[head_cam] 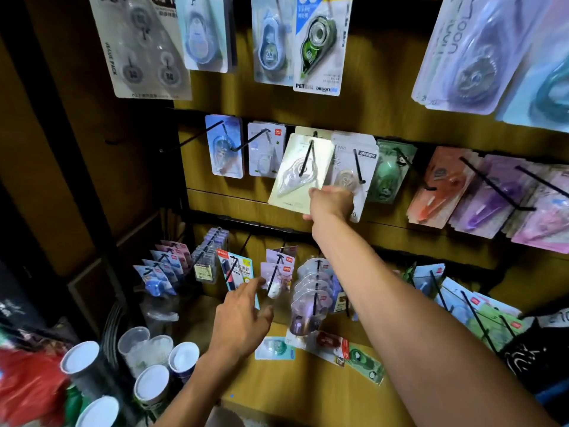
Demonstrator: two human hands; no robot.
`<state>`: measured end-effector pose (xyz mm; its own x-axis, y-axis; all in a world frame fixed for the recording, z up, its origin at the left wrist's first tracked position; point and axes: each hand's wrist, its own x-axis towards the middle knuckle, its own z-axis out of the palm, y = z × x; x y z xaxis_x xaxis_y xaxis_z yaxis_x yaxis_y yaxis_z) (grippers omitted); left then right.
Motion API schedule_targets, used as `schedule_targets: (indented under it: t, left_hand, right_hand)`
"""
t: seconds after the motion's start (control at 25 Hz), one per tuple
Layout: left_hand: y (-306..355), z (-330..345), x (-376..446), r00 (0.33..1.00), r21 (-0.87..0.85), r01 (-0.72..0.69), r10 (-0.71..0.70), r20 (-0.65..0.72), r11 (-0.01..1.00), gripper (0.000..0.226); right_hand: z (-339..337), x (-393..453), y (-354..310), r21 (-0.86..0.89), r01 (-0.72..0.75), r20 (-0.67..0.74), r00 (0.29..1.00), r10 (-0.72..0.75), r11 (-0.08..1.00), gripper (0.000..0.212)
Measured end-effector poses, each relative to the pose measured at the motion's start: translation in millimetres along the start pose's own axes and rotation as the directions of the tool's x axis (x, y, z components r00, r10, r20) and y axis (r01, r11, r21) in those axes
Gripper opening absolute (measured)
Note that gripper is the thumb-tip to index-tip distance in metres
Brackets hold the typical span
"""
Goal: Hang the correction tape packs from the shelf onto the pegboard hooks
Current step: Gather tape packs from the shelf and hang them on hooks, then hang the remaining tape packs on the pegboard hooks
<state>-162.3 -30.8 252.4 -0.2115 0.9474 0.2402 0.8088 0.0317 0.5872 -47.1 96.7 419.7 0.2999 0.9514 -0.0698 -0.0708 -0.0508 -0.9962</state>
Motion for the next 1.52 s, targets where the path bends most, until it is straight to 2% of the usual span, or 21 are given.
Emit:
schedule_targets:
  t: [0.04,0.12,0.24,0.4,0.52,0.64,0.76,0.88,0.96,1.08,1.24,1.4,1.52]
  left_hand:
    - [-3,-1,1,1.000,0.002,-0.005,0.005,-0.009,1.000,0.053]
    - [-10,-4,6,1.000,0.013,-0.006,0.007,-0.026,1.000,0.052]
    - [-23,-5,10,0.999,0.011,0.010,-0.009,-0.034,1.000,0.052]
    - [-27,1,12,1.000,0.006,0.014,-0.013,-0.024,1.000,0.051]
    - [-22,7,9,1.000,-0.018,0.002,-0.003,-0.009,1.000,0.049]
    - [-4,12,1,1.000,-0.058,0.000,0.001,0.030,0.998,0.049]
    - [9,26,-11,0.997,-0.123,0.045,-0.037,0.068,0.991,0.045]
    - [22,59,-44,0.993,-0.178,0.098,-0.085,0.082,0.979,0.034]
    - [27,93,-69,0.979,-0.231,0.187,-0.163,0.120,0.955,0.031]
    - [17,156,-96,0.927,-0.218,0.296,-0.225,0.301,0.930,0.035]
    - [-18,250,-91,0.836,0.001,0.284,-0.248,0.489,0.959,0.042]
    - [-55,340,-45,0.760,0.180,0.198,-0.267,0.592,0.964,0.057]
    - [-83,395,-6,0.730,0.302,0.070,-0.256,0.634,0.951,0.066]
  right_hand:
    - [10,10,-3,0.022,-0.025,-0.004,1.000,0.025,0.999,0.007]
    - [26,27,-4,0.035,-0.039,-0.006,0.999,0.040,0.999,0.013]
    - [38,45,-2,0.095,-0.050,-0.090,0.994,0.059,0.994,0.025]
    - [32,50,6,0.139,-0.078,-0.026,0.996,0.083,0.987,0.032]
    - [18,31,18,0.033,-0.096,-0.012,0.995,0.097,0.995,0.027]
    - [-11,6,40,0.007,-0.160,0.117,0.980,0.158,0.987,0.018]
    - [-59,-32,85,0.068,-0.186,0.213,0.963,0.168,0.980,0.021]
    - [-123,-62,155,0.079,-0.172,0.155,0.975,0.158,0.982,0.022]
    - [-163,-67,213,0.072,-0.212,0.068,0.976,0.208,0.975,0.022]
    - [-208,-56,296,-0.034,-0.345,-0.084,0.936,0.341,0.938,0.024]
    - [-248,-11,390,-0.301,-0.460,-0.161,0.888,0.431,0.835,0.017]
    - [-277,61,467,-0.603,-0.375,-0.052,0.899,0.434,0.704,0.028]
    - [-290,103,514,-0.708,-0.313,0.017,0.889,0.458,0.633,0.033]
